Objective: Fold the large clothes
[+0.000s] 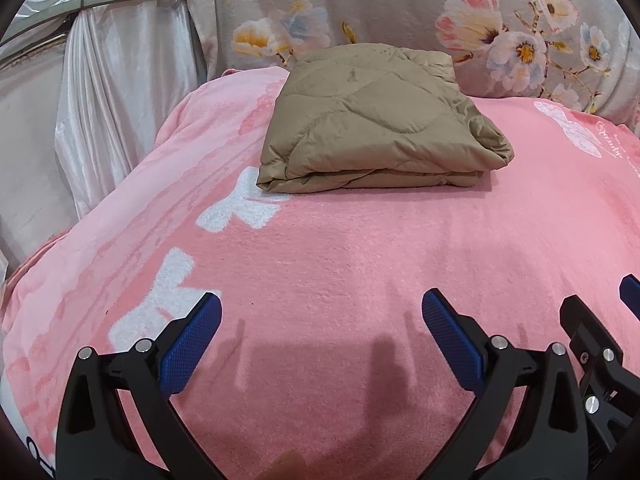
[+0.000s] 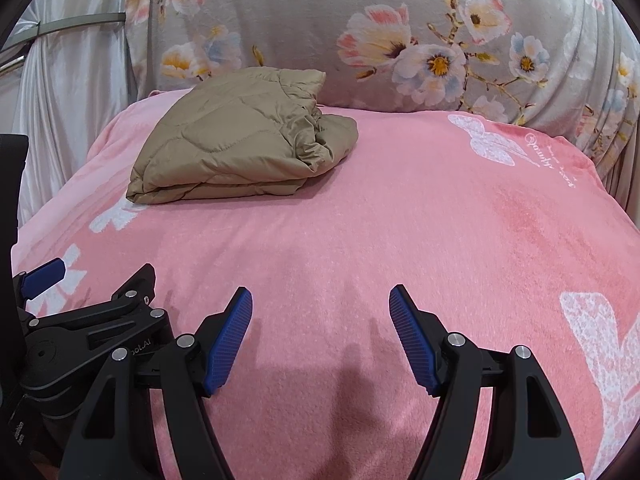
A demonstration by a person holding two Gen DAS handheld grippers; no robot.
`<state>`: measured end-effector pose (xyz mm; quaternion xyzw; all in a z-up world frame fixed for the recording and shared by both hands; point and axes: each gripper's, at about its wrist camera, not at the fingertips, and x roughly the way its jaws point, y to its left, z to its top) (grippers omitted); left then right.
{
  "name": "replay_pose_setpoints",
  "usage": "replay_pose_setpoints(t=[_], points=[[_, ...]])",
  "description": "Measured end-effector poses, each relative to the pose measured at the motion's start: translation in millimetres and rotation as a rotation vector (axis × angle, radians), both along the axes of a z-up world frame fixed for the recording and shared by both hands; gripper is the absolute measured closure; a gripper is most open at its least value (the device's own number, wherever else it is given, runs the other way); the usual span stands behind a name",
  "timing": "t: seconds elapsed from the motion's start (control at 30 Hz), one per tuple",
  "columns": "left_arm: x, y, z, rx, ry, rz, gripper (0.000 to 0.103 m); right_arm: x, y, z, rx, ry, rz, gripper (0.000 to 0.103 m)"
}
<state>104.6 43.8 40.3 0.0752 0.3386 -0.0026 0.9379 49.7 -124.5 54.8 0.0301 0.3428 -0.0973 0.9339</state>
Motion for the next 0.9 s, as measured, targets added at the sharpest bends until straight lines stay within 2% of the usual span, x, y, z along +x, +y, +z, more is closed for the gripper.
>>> replay_pose_setpoints(t=[0.9], points=[[-6.1, -1.0, 4.1, 0.016, -0.040, 0.021, 0.005, -2.6, 1.2, 2.3, -0.010, -0.020, -0.001, 0.034]])
